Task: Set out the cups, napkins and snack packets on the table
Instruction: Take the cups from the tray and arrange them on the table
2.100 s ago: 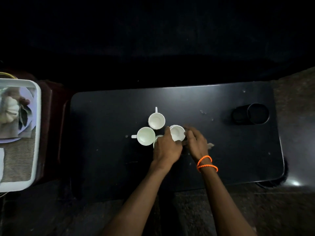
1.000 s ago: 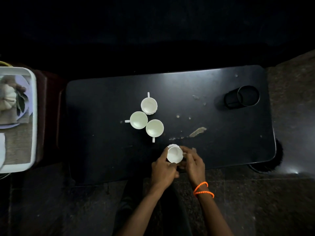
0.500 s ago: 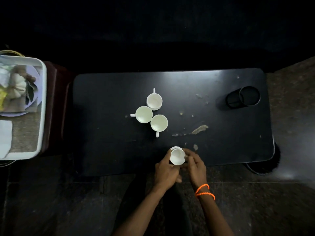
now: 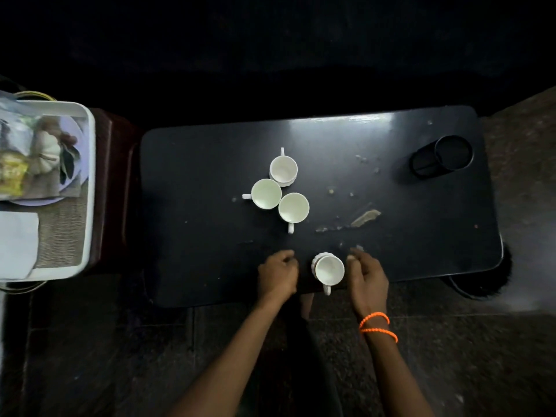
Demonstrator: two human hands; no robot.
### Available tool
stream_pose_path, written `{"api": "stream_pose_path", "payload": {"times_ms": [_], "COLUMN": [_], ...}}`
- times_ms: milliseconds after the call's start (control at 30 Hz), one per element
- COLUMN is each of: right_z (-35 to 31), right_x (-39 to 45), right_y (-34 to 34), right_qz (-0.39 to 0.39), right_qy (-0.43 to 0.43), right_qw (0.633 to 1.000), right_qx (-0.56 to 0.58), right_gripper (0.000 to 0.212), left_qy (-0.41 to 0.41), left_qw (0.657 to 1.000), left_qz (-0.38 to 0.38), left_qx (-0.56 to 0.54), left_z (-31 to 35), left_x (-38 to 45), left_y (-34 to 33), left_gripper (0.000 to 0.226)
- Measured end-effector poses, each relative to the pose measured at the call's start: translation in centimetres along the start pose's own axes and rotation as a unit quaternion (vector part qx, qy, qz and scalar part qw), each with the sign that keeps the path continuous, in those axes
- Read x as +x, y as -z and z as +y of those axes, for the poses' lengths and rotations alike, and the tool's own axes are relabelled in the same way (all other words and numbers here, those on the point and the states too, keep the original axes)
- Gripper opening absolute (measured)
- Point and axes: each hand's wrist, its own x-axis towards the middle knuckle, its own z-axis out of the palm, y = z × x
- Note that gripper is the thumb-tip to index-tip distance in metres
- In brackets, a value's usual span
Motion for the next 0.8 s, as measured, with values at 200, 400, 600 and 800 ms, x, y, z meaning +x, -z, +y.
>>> {"api": "stream_pose_path", "payload": {"times_ms": [200,400,600,800], "right_z": [-8.3,-11.7,-11.0,-8.5], "right_x": [1.7,3.4,2.0,-2.8], "right_y": [-3.6,-7.3,-8.0,-8.5], "right_qz": [-0.054,-0.117,-0.108,-0.103], "right_qy": [-0.012,-0.080,-0.107,-0.124], "right_qw": [0.983,0.973,0.966,0.957], "right_qx": [0.177,0.182,0.209,0.241], "right_gripper": [0.032,0.046,0.039,0.033], "left_qy": [-0.079,-0.050,-0.054,-0.037], "left_qw": [0.984,0.971,0.954,0.949], "left_qz": [0.068,-0.012,-0.002,0.022], "left_qx": [-0.142,-0.233,-0.295,-0.311], "left_z": [3.4,4.9,3.0,-1.6], "left_x": [2.9,3.3,3.0,0.7], "left_y": [2.8,1.9,1.7,3.2], "left_gripper": [0.035,0.025,0.042,0.043]}}
